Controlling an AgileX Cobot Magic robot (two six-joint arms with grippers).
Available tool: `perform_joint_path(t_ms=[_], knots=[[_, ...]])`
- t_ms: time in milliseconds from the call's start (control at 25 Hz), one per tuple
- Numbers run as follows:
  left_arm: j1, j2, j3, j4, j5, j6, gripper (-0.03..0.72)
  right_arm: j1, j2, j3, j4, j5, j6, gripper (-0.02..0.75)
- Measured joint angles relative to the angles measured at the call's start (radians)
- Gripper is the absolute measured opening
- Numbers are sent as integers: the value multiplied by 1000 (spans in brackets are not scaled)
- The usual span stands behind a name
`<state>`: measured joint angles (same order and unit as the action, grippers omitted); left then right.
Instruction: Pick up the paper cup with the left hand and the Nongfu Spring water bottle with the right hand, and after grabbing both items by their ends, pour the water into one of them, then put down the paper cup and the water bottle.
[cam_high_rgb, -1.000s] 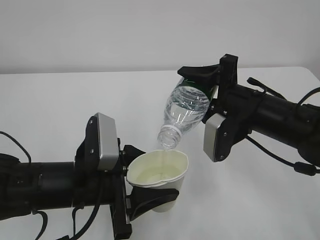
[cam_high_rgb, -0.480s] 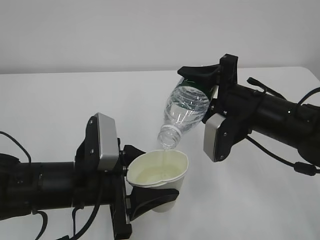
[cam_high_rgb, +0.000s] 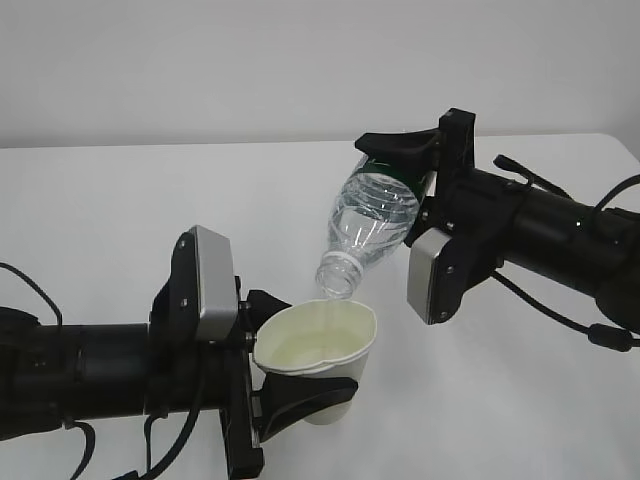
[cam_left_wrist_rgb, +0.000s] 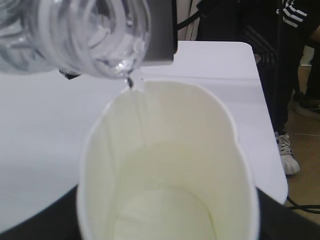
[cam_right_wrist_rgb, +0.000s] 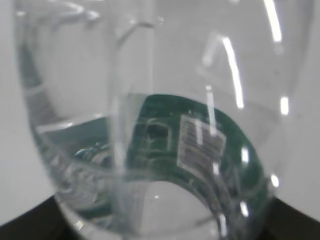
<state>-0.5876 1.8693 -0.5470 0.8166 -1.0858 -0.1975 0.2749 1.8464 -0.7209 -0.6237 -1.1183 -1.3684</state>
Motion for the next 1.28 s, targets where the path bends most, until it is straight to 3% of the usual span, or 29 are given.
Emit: perform_joint_path(t_ms=[1280], knots=[[0, 0, 0, 0, 1, 0, 419, 0, 0, 0, 0, 0, -12, 459]])
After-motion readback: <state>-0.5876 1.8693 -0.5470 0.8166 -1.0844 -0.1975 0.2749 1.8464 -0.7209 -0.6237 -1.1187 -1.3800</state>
